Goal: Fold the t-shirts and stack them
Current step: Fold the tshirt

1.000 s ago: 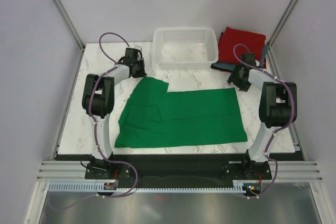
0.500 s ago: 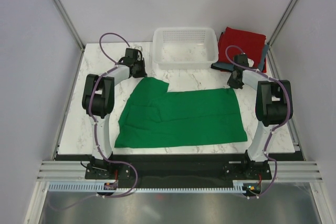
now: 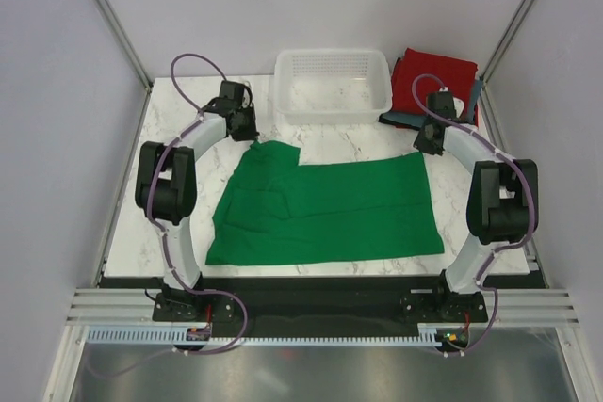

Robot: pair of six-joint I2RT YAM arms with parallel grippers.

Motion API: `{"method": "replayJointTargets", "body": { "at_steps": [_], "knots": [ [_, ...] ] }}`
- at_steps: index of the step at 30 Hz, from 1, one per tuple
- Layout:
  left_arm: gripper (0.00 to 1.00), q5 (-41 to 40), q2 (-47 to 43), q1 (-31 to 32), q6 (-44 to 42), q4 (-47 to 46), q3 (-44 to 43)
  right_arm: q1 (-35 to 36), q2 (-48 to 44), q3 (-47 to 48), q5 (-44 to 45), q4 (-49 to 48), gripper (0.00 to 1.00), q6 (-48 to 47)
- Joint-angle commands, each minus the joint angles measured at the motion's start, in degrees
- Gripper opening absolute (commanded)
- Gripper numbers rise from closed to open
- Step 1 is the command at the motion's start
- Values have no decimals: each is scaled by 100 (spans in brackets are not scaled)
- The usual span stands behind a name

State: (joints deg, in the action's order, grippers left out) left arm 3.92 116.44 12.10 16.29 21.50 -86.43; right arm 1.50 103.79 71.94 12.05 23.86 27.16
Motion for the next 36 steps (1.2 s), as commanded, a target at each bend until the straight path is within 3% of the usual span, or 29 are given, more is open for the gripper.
{"method": "replayJointTargets", "body": {
  "at_steps": [1, 17, 27, 36],
  "knots": [
    [2, -137, -964, 21, 269, 399, 178, 0, -666, -136, -89, 110, 0, -88],
    [2, -568, -4381, 29, 1218, 487, 3394, 0, -2872, -1981, -283, 163, 0, 44],
    [2, -955, -6377, 29, 1991, 1286, 4512, -289, -3663, -2694, -344, 233, 0, 167],
    [2, -665, -7750, 100, 3308, 1647, 5400, -615, -3971, -3177, -432, 225, 0, 404]
  ]
}}
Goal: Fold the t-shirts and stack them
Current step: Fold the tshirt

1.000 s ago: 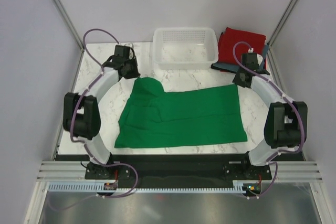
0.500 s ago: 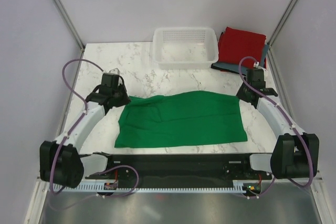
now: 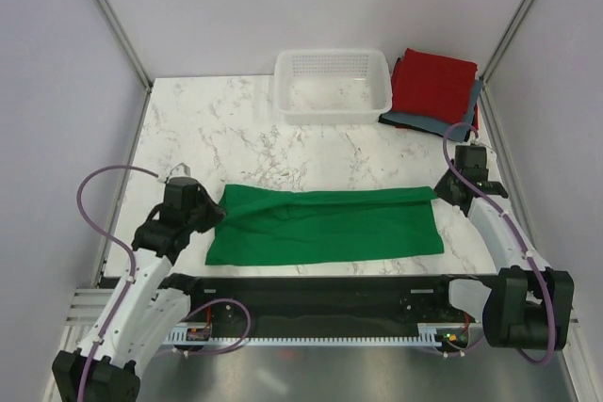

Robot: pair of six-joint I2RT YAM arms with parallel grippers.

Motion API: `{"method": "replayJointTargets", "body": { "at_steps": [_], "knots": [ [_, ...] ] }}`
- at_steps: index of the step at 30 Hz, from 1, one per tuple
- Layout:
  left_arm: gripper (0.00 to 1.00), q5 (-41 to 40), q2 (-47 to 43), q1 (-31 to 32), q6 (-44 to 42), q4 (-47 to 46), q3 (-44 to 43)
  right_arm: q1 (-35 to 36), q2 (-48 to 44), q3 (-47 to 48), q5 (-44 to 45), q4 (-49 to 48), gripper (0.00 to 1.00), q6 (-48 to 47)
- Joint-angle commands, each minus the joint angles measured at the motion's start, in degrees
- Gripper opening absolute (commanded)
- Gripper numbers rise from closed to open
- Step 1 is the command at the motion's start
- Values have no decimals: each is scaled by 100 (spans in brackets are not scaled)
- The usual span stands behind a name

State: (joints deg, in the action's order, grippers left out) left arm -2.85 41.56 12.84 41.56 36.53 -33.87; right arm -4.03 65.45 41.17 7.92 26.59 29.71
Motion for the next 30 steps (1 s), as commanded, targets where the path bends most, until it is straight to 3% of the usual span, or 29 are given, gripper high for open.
{"method": "replayJointTargets", "body": {
  "at_steps": [1, 6, 7, 8, 10, 11, 12, 16, 20, 26, 30],
  "knots": [
    [2, 56, -358, 25, 870, 170, 274, -80, -164, -170, -19, -57, 0, 166],
    [10, 4, -1377, 148, 1599, 380, 644, -141, -278, -372, -71, -40, 1, 236],
    [18, -22, -1509, 175, 1688, 407, 740, -150, -313, -407, -80, -48, 8, 254],
    [23, -22, -1780, 184, 1776, 451, 776, -168, -375, -408, -98, -49, 30, 263],
    [35, 21, -1984, 192, 1978, 617, 777, -203, -393, -321, -81, -5, 62, 245],
    [36, 22, -2142, 192, 2013, 662, 768, -212, -384, -268, -63, 13, 83, 228],
    [36, 4, -2222, 192, 2057, 740, 724, -221, -375, -198, -37, 56, 86, 202],
    [32, -127, -2407, 192, 2102, 689, 794, -230, -375, 128, -220, 31, 87, 166],
    [29, 21, -1873, 192, 1795, 84, 943, -125, -113, 128, -1631, -636, 78, 131],
    [28, 189, 288, 491, 1443, -1224, 961, 1026, 1293, 471, -1882, -760, 78, -167],
    [27, 505, 1449, 518, 1363, -2043, 1075, 1115, 1620, 340, -1821, -804, 78, -273]
  ]
}}
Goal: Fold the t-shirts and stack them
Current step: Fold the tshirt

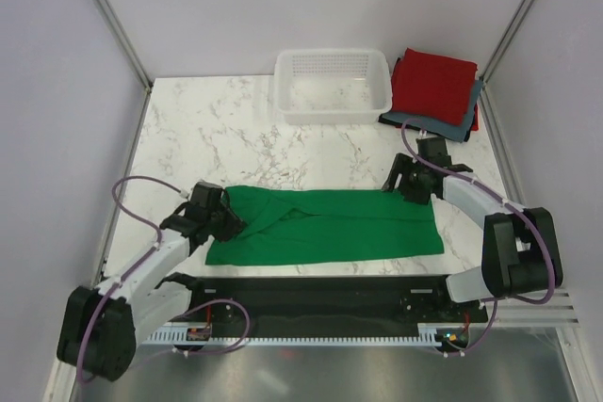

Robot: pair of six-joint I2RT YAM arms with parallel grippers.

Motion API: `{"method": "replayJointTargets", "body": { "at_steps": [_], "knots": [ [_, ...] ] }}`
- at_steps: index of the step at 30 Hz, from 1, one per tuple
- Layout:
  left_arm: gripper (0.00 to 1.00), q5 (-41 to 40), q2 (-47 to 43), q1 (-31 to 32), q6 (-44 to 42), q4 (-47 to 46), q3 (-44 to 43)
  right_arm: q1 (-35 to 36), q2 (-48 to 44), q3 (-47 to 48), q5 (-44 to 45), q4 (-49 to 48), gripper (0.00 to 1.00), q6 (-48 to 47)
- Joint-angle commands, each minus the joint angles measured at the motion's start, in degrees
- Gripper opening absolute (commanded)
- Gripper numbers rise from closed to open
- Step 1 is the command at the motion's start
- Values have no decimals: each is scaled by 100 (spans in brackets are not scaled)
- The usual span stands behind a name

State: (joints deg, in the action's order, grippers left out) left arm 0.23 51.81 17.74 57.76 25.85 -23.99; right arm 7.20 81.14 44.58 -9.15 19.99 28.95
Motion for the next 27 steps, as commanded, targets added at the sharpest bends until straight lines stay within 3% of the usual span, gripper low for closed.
{"method": "replayJointTargets", "body": {
  "at_steps": [1, 5, 11, 18, 19, 21, 22, 23, 25, 26, 27],
  "knots": [
    [26, 162, 679, 19, -256, -1037, 70, -8, 33, -19, -96, -127, 78, -232],
    [25, -5, 1899, -24, -466, -1169, -255, 0, -177, -72, -87, -22, 78, -311],
    [24, -594, 3324, -332, -1117, -854, -1747, -8, -731, -116, -219, 277, 79, -276],
    [24, -744, 5688, -1149, -1829, -27, -4611, -8, -1715, -537, -570, 594, 80, -214],
    [25, -735, 6370, -1228, -2012, 51, -5006, -8, -1855, -573, -623, 603, 80, -162],
    [24, -769, 7129, -1404, -2171, 779, -6621, 0, -1953, -625, -885, 611, 80, -179],
    [25, -831, 8011, -1422, -2390, 1069, -7271, 9, -2005, -626, -913, 646, 80, -188],
    [25, -910, 8455, -1466, -2470, 1681, -8783, 9, -2032, -591, -931, 716, 80, -258],
    [29, -719, 9527, -1518, -2672, 2404, -10687, 9, -2076, -564, -1010, 892, 80, -389],
    [34, -282, 10524, -1580, -2734, 2834, -12620, 35, -2094, -564, -1027, 936, 80, -416],
    [37, -78, 10821, -1606, -2735, 2873, -13309, 44, -2103, -564, -1158, 937, 80, -390]
  ]
}}
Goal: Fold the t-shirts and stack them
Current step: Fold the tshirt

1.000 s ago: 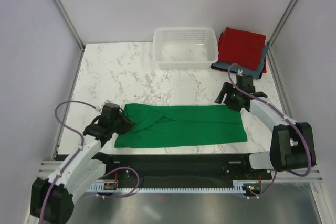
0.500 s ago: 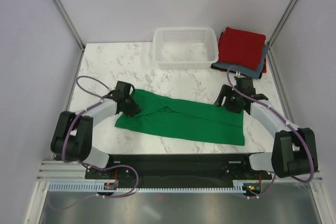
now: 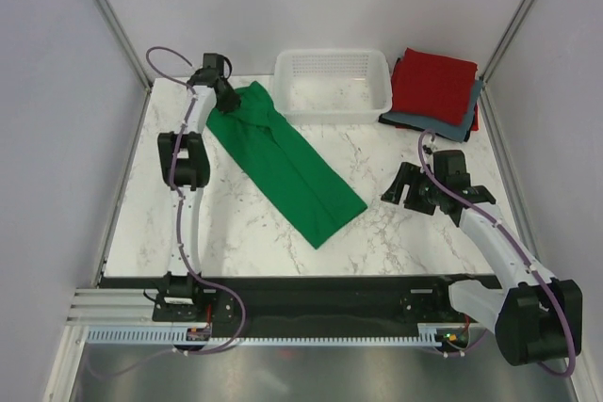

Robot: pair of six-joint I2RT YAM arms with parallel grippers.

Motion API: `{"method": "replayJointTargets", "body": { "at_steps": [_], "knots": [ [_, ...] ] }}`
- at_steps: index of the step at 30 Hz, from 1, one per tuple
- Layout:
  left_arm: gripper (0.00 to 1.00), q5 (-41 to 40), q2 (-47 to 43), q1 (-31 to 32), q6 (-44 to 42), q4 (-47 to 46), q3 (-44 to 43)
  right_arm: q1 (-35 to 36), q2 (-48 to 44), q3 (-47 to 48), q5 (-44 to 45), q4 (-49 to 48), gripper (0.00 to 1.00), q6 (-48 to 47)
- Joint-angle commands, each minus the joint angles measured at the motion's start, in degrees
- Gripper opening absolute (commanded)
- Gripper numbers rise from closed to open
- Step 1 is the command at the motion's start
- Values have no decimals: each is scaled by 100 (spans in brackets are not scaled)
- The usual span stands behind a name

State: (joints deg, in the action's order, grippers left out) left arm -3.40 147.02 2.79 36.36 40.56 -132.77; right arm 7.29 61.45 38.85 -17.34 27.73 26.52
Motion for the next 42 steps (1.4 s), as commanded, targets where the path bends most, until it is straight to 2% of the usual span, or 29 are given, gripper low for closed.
{"method": "replayJointTargets", "body": {
  "at_steps": [1, 2, 4, 5, 6, 8, 13, 18, 24, 28, 32, 34, 35, 36, 37, 38, 39, 42],
  "knots": [
    [41, 487, 1390, -146, -412, 1333, -2708, 53, -125, 35, -366, 189, 80, -104],
    [45, 776, 1025, -190, -297, 1141, -2267, 97, -142, 87, -384, 215, 80, -17],
    [53, 858, 218, -173, -156, 211, -1082, 150, -186, 70, -340, 128, 80, 98],
    [57, 858, -570, -138, -155, -123, 169, 185, -186, 53, -331, 76, 81, 125],
    [65, 867, -961, -138, -155, -553, 677, 211, -134, 35, -331, -21, 81, 186],
    [70, 719, -1490, -147, -295, -567, 1478, 255, -11, 78, -392, -127, 81, 248],
    [83, 157, -3414, -191, -691, -416, 2728, 528, 762, 342, -533, -671, 81, 327],
    [86, 76, -4417, -200, -920, -250, 3476, 625, 1955, 939, -297, -979, 80, 126],
    [82, 946, -5595, -173, -595, -468, 5074, 721, 3046, 1142, -314, -1251, 72, -156],
    [82, 1175, -6483, -147, -289, -1093, 6698, 852, 3347, 1116, -392, -1401, 59, -218],
    [81, 1412, -7090, -7, -156, -1454, 7642, 1046, 3321, 1072, -384, -1366, 50, -209],
    [81, 1412, -7310, 134, -112, -1454, 7906, 1169, 3233, 1020, -384, -1323, 39, -157],
    [80, 1438, -7397, 361, -51, -1471, 8177, 1213, 3189, 915, -393, -1305, 35, -130],
    [80, 1421, -7468, 528, 2, -1480, 8310, 1248, 3058, 844, -410, -1305, 25, -69],
    [79, 1386, -7634, 730, 142, -1480, 8537, 1336, 2961, 765, -471, -1305, 20, 80],
    [78, 1342, -7705, 1176, 222, -1480, 8635, 1397, 2839, 564, -550, -1357, 13, 194],
    [78, 1290, -7793, 1424, 440, -1480, 8741, 1494, 2542, 458, -551, -1375, 3, 300],
    [78, 1158, -8250, 2286, 949, -1471, 9215, 2029, 1909, 36, -454, -1463, 0, 844]
  ]
}}
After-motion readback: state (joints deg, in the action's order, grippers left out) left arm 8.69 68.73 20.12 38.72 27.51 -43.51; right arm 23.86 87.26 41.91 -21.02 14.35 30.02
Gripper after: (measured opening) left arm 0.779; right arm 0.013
